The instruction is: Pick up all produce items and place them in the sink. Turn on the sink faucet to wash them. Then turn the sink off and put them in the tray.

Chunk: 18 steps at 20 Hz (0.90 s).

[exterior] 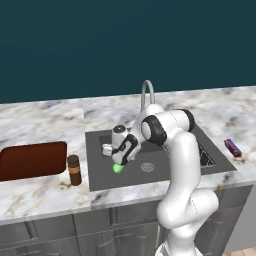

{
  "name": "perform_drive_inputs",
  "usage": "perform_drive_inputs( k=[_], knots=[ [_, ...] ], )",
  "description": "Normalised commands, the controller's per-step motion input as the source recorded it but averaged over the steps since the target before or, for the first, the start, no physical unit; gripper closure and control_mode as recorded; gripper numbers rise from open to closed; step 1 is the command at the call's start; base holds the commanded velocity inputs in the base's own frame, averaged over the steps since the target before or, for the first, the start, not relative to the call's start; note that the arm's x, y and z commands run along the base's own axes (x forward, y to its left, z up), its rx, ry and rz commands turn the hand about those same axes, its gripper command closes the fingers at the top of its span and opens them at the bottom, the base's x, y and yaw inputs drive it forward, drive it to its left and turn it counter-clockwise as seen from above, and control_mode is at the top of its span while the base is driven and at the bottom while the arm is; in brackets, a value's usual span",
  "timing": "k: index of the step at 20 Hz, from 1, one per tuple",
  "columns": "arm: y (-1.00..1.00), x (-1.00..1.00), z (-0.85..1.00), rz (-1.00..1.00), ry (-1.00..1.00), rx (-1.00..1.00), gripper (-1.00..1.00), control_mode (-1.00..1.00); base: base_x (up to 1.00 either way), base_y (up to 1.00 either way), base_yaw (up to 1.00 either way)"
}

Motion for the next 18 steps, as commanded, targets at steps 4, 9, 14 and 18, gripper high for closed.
perform_drive_inputs(
  k=[4,9,14,18],
  knots=[
    [0.00,-0.01,0.01,0.00,0.00,0.00,-1.00,-1.00,0.00,0.00,0.00],
    [0.00,-0.03,0.29,0.00,0.00,0.00,-1.00,-1.00,0.00,0.00,0.00],
    [0.00,-0.08,0.46,0.00,0.00,0.00,-1.00,-1.00,0.00,0.00,0.00],
    [0.00,-0.17,0.46,0.00,0.00,0.00,-1.00,-1.00,0.00,0.00,0.00]
  ],
)
